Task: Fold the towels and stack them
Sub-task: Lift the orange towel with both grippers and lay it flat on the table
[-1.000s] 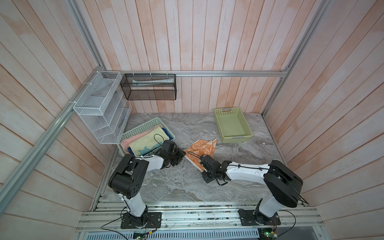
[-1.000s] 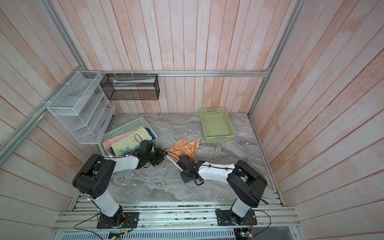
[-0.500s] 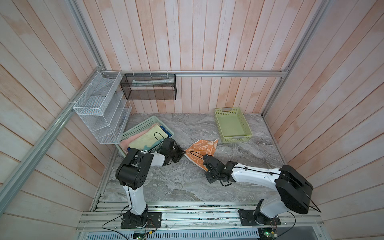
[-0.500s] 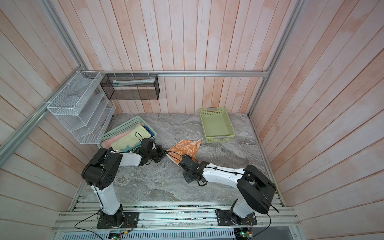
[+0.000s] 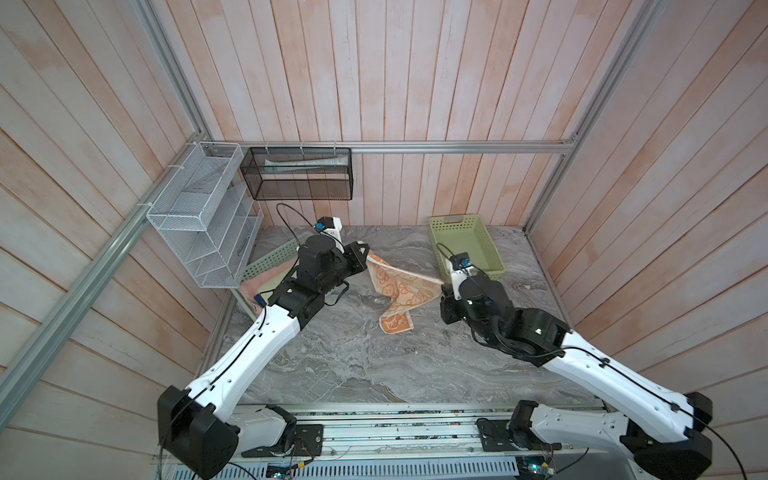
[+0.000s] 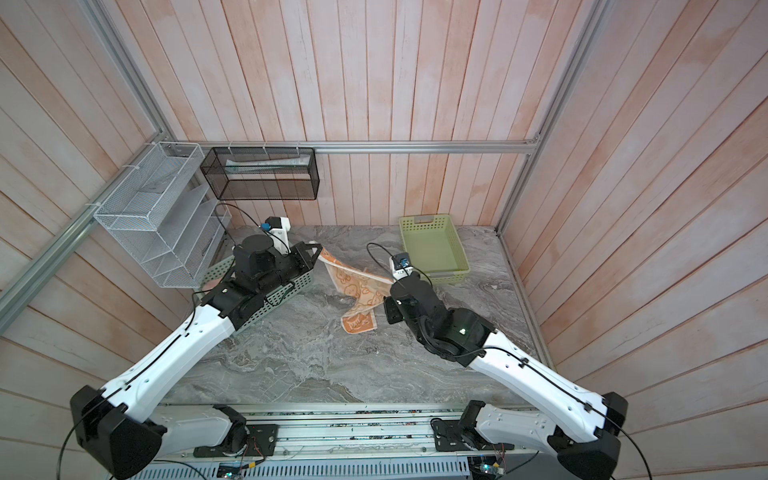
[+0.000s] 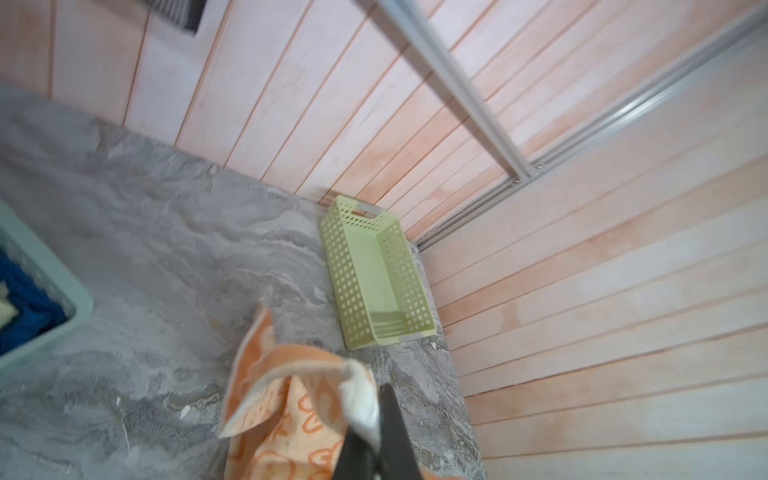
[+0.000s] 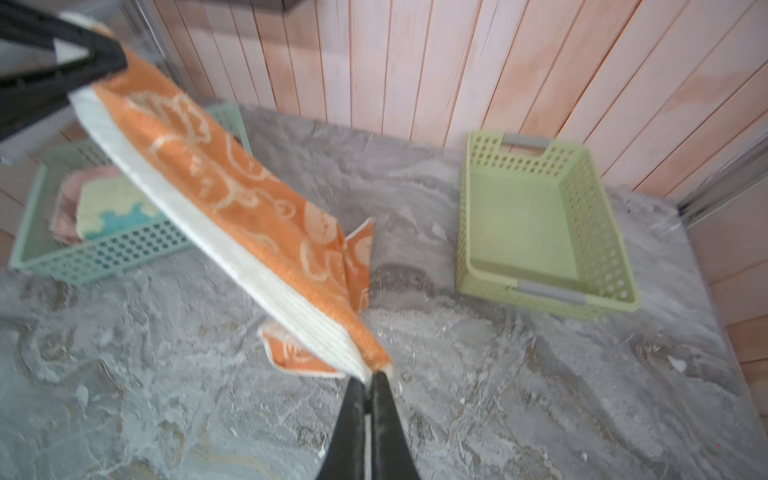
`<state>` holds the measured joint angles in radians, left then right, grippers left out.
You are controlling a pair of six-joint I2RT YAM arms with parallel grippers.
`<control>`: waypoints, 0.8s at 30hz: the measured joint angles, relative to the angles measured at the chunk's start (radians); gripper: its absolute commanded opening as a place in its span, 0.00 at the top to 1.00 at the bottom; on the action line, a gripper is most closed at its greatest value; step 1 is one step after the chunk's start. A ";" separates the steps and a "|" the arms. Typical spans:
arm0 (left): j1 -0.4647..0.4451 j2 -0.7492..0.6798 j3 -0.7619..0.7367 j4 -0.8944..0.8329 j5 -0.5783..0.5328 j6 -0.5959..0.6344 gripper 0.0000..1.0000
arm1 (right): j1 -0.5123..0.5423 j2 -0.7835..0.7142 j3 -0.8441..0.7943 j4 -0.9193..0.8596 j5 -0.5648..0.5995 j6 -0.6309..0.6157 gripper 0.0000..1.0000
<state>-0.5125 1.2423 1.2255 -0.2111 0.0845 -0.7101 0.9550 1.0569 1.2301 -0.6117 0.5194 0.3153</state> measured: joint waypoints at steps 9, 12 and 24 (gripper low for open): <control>-0.161 -0.146 0.256 -0.209 -0.097 0.195 1.00 | 0.021 -0.019 0.437 -0.156 -0.095 -0.137 1.00; -0.170 -0.136 0.363 -0.289 -0.097 0.229 1.00 | 0.023 0.005 0.525 -0.186 -0.142 -0.163 1.00; -0.055 -0.018 0.450 -0.438 -0.083 0.270 1.00 | -0.155 0.204 0.621 -0.225 -0.213 -0.264 1.00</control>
<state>-0.5678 1.2240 1.6752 -0.6487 0.0017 -0.4400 0.8001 1.2606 1.8507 -0.8371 0.3061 0.0517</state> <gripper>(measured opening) 0.046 0.051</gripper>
